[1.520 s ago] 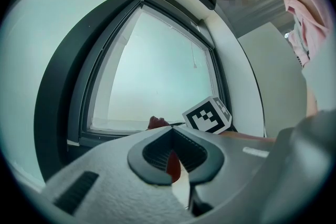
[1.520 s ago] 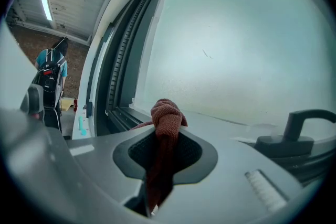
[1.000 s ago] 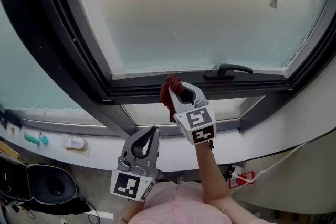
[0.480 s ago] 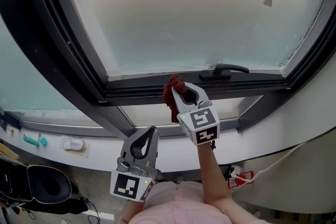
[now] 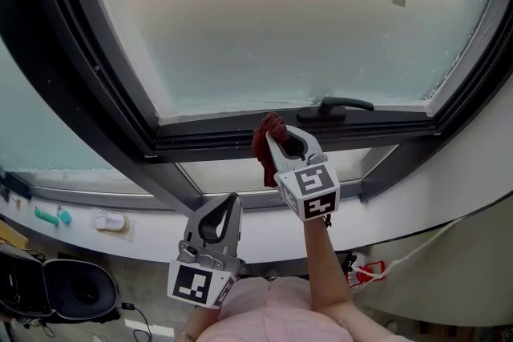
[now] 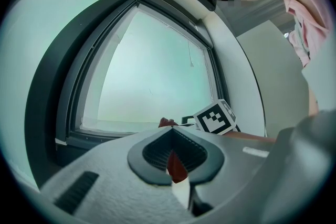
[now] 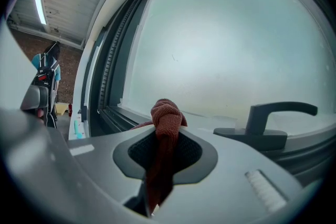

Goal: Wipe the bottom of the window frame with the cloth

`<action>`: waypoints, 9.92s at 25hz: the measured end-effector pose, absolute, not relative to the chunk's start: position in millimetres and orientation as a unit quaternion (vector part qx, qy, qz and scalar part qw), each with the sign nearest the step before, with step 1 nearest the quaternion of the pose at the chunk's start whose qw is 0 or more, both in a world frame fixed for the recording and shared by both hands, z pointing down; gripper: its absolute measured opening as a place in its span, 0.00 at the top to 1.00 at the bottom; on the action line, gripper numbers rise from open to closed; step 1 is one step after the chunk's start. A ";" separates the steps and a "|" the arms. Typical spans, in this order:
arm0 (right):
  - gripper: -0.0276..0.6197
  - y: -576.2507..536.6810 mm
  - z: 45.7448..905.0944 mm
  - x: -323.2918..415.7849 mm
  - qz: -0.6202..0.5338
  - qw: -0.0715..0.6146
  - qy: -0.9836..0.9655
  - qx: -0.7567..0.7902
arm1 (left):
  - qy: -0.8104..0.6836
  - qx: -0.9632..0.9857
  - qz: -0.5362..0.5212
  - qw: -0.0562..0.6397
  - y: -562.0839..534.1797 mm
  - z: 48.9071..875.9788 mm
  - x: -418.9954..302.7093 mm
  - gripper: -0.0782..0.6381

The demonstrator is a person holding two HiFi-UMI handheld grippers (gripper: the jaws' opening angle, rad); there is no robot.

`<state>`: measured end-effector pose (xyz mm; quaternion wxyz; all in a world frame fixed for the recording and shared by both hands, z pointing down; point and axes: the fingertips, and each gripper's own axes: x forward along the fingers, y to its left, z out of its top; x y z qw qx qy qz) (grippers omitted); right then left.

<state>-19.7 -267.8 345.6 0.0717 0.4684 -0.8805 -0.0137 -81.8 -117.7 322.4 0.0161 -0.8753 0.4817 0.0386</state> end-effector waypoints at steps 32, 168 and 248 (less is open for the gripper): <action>0.85 -274.1 347.9 57.3 0.005 0.056 -0.865 0.499 | 0.469 -0.882 0.039 0.021 -116.4 319.9 -38.6 0.89; 0.86 -239.4 365.1 -3.9 -0.095 0.067 -0.863 0.492 | 0.493 -0.868 0.049 0.010 -92.9 326.2 -71.2 0.89; 0.86 -213.0 419.6 -298.2 -0.023 0.080 -0.936 0.342 | 0.575 -0.817 0.035 0.028 -44.5 317.9 -259.7 0.89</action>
